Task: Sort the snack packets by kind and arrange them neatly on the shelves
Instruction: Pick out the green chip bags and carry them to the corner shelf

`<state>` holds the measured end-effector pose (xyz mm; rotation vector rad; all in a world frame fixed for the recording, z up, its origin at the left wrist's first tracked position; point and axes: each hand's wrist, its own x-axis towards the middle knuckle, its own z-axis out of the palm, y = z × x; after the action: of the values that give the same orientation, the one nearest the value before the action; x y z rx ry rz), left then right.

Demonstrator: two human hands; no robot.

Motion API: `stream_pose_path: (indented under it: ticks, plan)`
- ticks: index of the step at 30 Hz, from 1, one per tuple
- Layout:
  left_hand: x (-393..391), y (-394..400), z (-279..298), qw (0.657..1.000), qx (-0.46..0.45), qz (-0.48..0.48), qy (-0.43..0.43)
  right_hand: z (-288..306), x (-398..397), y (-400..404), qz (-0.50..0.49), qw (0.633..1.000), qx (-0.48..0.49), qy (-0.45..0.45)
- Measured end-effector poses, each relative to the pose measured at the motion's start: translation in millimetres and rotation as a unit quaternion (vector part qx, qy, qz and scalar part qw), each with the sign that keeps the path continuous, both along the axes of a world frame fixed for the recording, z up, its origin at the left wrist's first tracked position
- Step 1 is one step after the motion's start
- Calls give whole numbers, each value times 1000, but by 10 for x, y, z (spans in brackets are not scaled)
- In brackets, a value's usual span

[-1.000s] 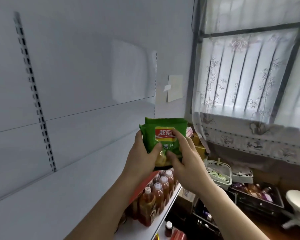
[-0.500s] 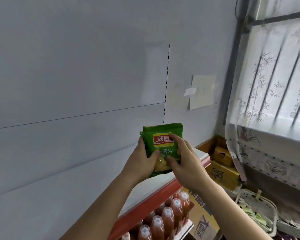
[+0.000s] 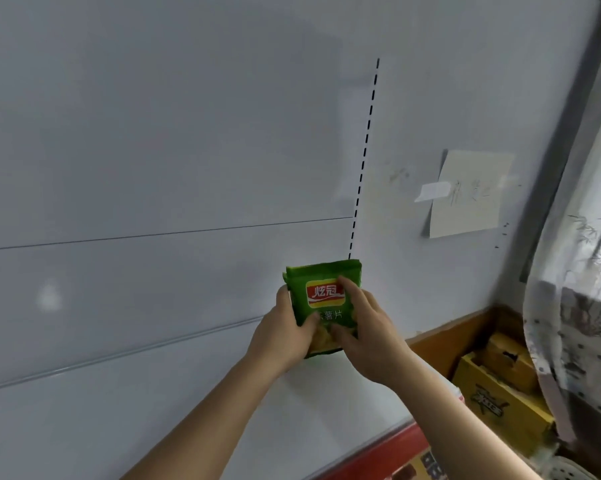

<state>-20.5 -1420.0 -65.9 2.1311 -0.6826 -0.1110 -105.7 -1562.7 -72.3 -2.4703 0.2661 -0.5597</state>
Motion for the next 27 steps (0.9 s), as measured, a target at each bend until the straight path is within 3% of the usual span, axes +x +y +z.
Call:
stream_pose_path:
  ticks: [10,17,23,27]
  plan:
    - [137,-505,-202,996,53,75,9,-206,369,-684,113,988,-33,102]
    - [84,-516,-239,990,96,104,24,-290,370,-860,149,980,-55,123]
    - [-36,-475,-205,983,112,143,27,-98,267,-881,116,990,-30,75]
    - [-155,-315,-134,977,112,182,-12,64,285,-790,51,992,-111,-2]
